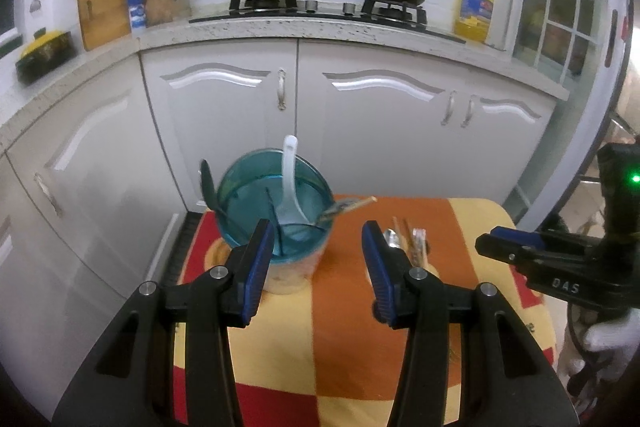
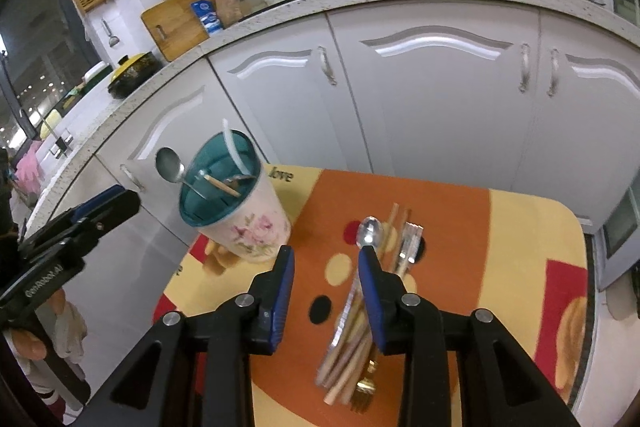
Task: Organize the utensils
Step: 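Move both tools down to the remaining spoon, chopsticks and fork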
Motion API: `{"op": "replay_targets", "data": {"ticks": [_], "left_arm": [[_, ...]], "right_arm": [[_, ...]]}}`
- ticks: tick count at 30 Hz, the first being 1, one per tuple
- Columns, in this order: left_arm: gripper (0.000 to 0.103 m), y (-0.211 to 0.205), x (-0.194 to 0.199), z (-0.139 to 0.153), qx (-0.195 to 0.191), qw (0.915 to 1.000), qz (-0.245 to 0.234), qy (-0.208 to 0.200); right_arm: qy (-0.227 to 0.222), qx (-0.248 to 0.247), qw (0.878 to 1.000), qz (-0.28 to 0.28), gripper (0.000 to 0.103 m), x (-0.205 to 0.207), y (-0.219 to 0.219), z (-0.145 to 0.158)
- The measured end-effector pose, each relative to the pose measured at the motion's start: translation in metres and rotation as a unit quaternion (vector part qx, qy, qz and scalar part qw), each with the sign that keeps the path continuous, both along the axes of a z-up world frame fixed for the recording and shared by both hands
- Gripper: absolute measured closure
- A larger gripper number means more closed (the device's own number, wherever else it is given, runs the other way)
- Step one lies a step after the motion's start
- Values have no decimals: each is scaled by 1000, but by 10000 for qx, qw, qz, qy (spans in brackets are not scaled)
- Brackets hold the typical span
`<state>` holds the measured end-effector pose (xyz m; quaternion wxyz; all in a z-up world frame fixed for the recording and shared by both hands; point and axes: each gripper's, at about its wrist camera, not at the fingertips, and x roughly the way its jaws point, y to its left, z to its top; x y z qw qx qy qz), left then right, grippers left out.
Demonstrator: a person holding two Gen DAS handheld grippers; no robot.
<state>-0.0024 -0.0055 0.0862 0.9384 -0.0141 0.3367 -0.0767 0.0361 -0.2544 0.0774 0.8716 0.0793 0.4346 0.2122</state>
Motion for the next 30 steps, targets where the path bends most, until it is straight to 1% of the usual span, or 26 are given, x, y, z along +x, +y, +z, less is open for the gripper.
{"op": "replay_targets", "data": {"ticks": [6,11,14,16,20,24,26,29,30], "left_arm": [[58,-9,-10,-17,-333,9988,-274,248],[58,-23,-12,-45,-333,9968,-433,589],[58,-34,-10,-67,-311,9945,-518,853],[58,-40,-7,-78,-276,9933,-557,978],[58,-51,3,-98,-221,9905,-620,1208],[58,-58,18,-110,-225,9882,-649,1372],[58,-60,25,-115,-238,9873,-649,1428],[58,-65,35,-121,-256,9862,-668,1493],[58,-66,38,-123,-254,9859,-672,1510]], "right_arm": [[292,-68,9992,-262,71,-3,-25,-25],[568,-152,9979,-275,71,4,-31,-57],[765,-137,9967,-223,74,12,-27,-76],[825,-160,9963,-153,78,19,-22,-86],[889,-219,9958,-65,80,36,-11,-99],[957,-236,9951,-33,81,59,-3,-106],[1008,-347,9943,13,83,70,2,-112],[1131,-480,9924,58,86,83,6,-122],[1115,-483,9926,73,89,86,6,-123]]}}
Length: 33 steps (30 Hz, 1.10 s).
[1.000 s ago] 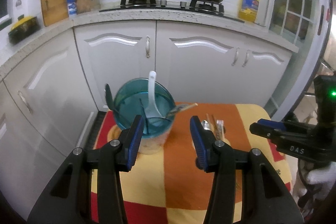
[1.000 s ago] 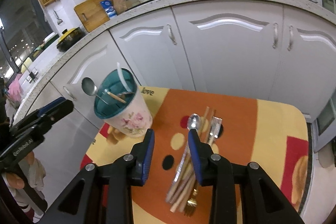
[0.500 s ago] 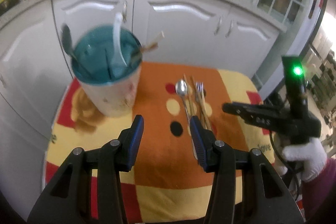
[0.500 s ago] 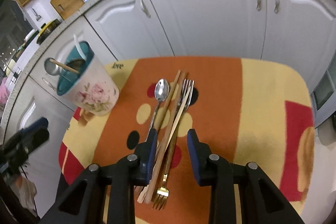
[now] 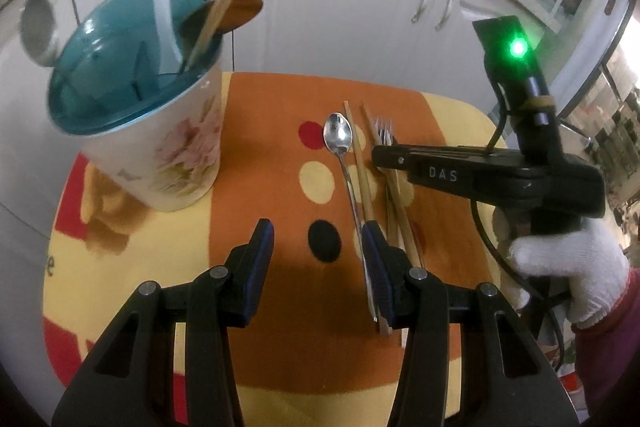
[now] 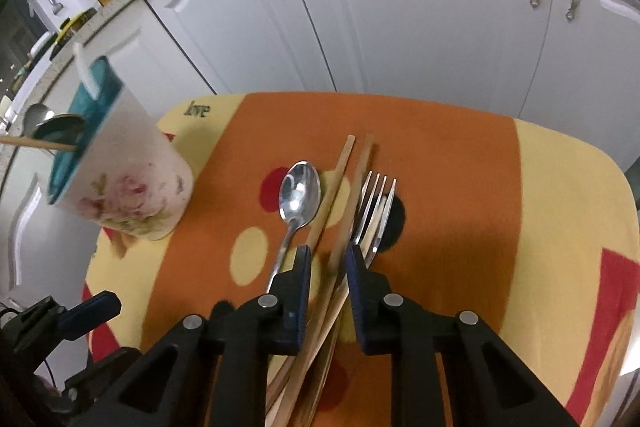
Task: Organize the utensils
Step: 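Move both tools down to the remaining spoon, chopsticks and fork, then close the left tool on a metal spoon and chopstick while the right tool grasps a chopstick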
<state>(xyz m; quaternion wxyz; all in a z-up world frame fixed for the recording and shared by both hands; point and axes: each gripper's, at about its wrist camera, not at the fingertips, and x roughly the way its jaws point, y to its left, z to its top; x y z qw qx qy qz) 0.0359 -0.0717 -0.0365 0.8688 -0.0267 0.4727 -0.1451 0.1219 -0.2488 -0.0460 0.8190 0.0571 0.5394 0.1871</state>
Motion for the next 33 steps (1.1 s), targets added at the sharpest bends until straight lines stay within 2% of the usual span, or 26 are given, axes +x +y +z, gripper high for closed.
{"op": "replay_targets", "data": {"ticks": [6,10,18,20,22,26,30,33], "left_arm": [[58,-15,25,-9,-87,9999,-29,130],[58,-30,42,-17,-162,9995,-47,260],[59,-52,69,-32,-13,9994,-31,343],[70,-57,76,-36,34,9991,-85,419],[74,-63,81,-41,91,9986,-158,496],[76,-70,90,-48,222,9981,-181,542],[87,-66,96,-49,206,9982,-133,544],[92,-59,95,-48,165,9982,-153,548]], "right_arm": [[30,16,9999,152,102,5,-4,-2],[14,115,9999,29,102,-2,-24,0],[49,506,9984,-227,100,-6,-55,9],[85,574,9979,-298,99,-7,-59,8],[116,645,9973,-344,98,-9,-64,7],[157,710,9968,-337,98,-10,-64,3],[202,771,9964,-285,82,-7,-60,1],[164,745,9970,-114,82,-2,-49,4]]}}
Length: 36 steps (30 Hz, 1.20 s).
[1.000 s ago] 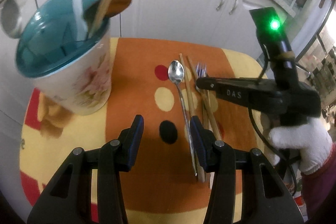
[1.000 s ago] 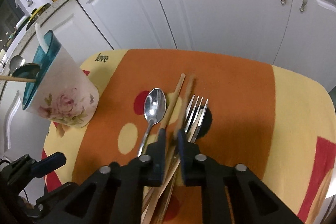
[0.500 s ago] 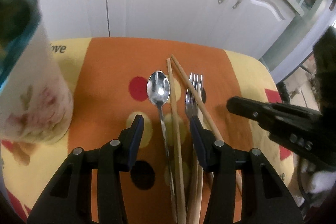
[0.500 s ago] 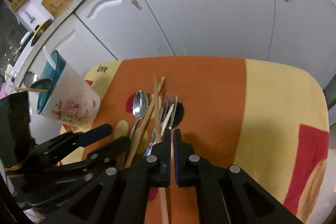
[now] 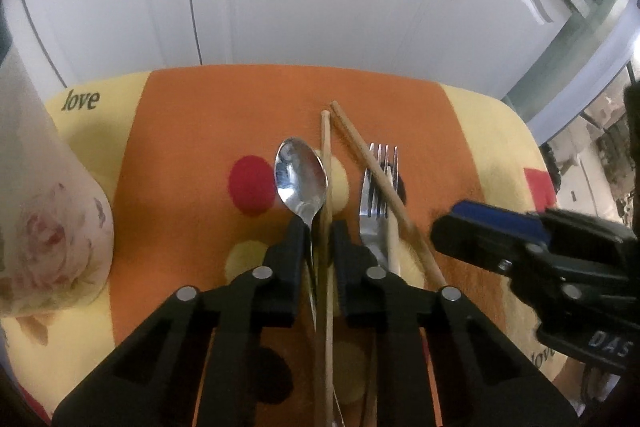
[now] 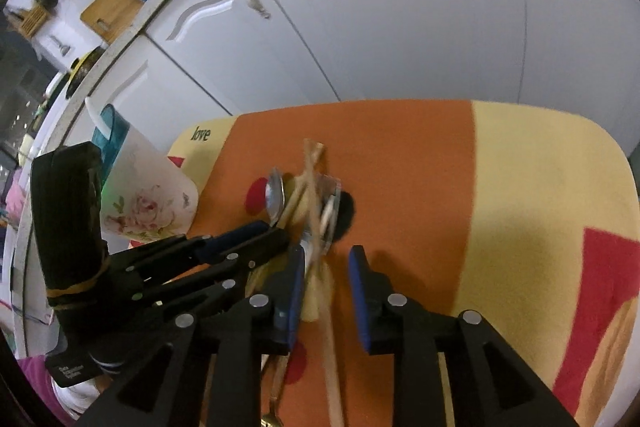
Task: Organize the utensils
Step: 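Close the left tool on a metal spoon and chopstick while the right tool grasps a chopstick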
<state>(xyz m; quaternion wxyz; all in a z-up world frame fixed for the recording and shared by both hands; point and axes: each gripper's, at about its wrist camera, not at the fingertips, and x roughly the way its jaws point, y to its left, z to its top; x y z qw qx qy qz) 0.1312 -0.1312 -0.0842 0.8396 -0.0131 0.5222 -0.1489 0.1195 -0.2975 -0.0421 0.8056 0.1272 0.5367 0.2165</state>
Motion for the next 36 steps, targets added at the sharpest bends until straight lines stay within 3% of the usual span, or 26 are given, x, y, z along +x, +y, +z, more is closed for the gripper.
{"op": "replay_targets", "data": {"ticks": [5,10,13,20,23,32,36], "left_arm": [[95,7,-8,3,-111,9999,63,49],[95,16,-20,5,-337,9993,112,143],[95,21,-27,8,-536,9983,110,222],[96,30,-47,15,-800,9962,91,326],[96,28,-53,14,-804,9962,-36,340],[95,34,-67,2,-478,9970,-66,605],[95,44,-75,3,-512,9966,-70,645]], "right_arm": [[-59,-359,9990,270,82,10,22,-1],[-68,-849,9953,470,97,16,38,-11],[-99,-716,9965,414,97,8,30,-6],[93,269,9996,-51,97,-25,-15,7],[142,447,9987,-182,97,-40,-22,9],[395,-150,9990,-134,97,-56,-14,-9],[493,-465,9976,-160,97,-54,-11,-16]]}}
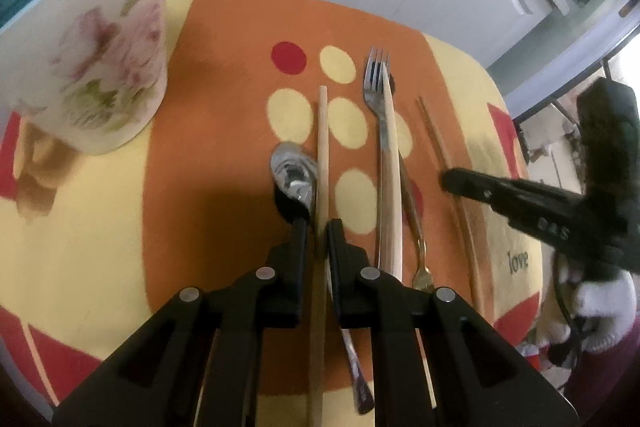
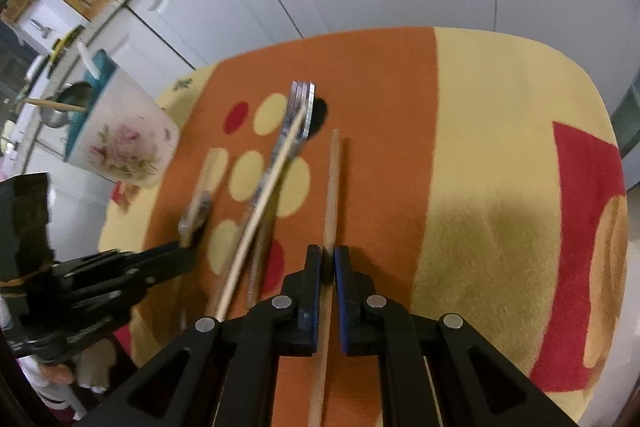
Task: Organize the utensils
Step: 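Close the left tool on a metal spoon and chopstick while the right tool grasps a chopstick, then lift the held spoon and chopsticks off the mat with both tools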
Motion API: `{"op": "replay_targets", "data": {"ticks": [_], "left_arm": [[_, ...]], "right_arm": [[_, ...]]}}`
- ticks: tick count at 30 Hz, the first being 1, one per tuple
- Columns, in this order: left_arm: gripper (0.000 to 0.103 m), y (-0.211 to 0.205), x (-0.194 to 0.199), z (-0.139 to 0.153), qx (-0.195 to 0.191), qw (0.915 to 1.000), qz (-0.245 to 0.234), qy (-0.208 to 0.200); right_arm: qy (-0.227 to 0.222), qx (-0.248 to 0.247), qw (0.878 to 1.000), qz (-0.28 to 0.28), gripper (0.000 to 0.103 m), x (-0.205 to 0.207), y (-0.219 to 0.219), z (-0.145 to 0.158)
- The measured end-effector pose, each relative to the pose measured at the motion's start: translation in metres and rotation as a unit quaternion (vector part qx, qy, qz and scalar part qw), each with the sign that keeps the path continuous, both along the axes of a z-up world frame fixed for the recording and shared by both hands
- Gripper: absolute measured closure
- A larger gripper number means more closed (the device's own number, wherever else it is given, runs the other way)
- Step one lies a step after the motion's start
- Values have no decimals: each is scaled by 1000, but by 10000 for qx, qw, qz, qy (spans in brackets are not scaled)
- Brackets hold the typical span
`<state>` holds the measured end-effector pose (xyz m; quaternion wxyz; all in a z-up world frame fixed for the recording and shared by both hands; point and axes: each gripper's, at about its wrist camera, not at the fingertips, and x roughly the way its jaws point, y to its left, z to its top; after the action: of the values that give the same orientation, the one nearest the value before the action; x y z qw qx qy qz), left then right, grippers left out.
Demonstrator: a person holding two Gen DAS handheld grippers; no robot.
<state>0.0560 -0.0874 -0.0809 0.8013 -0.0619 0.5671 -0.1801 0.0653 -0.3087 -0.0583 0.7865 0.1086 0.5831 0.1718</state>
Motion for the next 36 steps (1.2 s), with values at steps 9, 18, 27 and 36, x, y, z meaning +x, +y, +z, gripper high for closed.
{"op": "replay_targets", "data": {"ticks": [9,18,27,36], "left_arm": [[94,2,-1,19,190,9990,-64,-402],[81,-25,28,10,624,9968,-111,-485],[100,-25,31,11,428,9972,-138,-592],[102,-6,1,55,-69,9941,-310,-1037]], "right_arm": [[-70,-217,9997,8,96,6,2,1],[-53,-318,9995,59,96,15,7,1],[-257,-254,9992,166,96,14,10,4],[-887,333,9954,165,97,-13,0,59]]}}
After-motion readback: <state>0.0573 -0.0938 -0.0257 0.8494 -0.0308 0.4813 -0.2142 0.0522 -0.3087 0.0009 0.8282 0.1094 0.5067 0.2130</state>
